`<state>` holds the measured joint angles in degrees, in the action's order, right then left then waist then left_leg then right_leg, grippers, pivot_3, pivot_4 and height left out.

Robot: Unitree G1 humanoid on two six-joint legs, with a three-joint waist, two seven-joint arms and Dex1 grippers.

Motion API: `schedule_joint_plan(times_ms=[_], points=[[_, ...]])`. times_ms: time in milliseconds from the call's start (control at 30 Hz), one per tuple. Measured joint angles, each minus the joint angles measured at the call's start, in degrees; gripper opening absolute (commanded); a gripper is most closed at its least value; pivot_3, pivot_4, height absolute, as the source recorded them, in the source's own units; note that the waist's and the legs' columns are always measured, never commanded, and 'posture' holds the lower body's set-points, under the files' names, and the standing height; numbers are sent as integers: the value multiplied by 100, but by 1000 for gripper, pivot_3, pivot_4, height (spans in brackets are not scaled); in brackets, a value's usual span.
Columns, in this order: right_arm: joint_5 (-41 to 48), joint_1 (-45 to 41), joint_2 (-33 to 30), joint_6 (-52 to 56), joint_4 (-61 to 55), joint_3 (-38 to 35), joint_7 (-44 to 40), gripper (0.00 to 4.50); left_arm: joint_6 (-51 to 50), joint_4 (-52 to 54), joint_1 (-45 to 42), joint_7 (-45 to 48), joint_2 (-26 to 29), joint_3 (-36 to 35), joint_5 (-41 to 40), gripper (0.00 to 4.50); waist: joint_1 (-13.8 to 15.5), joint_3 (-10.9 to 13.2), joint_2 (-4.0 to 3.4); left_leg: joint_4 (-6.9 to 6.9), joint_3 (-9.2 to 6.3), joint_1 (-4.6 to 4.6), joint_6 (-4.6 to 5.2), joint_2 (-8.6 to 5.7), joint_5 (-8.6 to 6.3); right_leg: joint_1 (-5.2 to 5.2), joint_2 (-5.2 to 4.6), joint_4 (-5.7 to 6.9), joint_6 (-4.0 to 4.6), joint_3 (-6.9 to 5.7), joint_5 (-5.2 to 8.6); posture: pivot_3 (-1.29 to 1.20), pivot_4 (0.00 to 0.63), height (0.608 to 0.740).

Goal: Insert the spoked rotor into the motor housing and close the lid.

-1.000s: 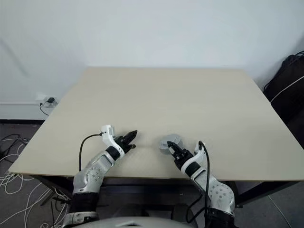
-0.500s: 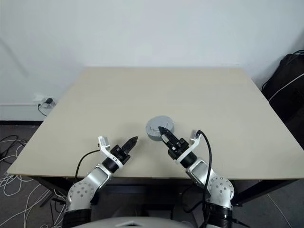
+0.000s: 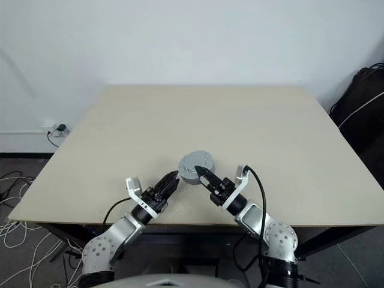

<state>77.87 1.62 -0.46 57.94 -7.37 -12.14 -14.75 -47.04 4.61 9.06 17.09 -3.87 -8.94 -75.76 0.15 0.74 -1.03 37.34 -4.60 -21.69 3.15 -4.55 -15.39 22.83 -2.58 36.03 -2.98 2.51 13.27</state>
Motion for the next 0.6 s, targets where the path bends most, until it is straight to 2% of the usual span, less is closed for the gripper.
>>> schedule_joint_plan(times_ms=[33,67,600], points=[[2,1,-25,10,0,21,4,1954,-8,0,22,-8,3,11,-90,4484,0,0,0,0,0,0,0,0,0,0,0,0,7,0,4,0,0,740],[6,7,-54,15,0,35,6,1954,-9,0,34,-20,4,24,-157,4500,0,0,0,0,0,0,-1,0,0,0,0,0,12,0,7,0,0,740],[43,46,-331,347,35,301,5,1954,-225,-6,135,-219,25,411,-962,4500,3,1,2,4,1,0,0,0,0,-3,1,0,22,1,13,0,0,740]])
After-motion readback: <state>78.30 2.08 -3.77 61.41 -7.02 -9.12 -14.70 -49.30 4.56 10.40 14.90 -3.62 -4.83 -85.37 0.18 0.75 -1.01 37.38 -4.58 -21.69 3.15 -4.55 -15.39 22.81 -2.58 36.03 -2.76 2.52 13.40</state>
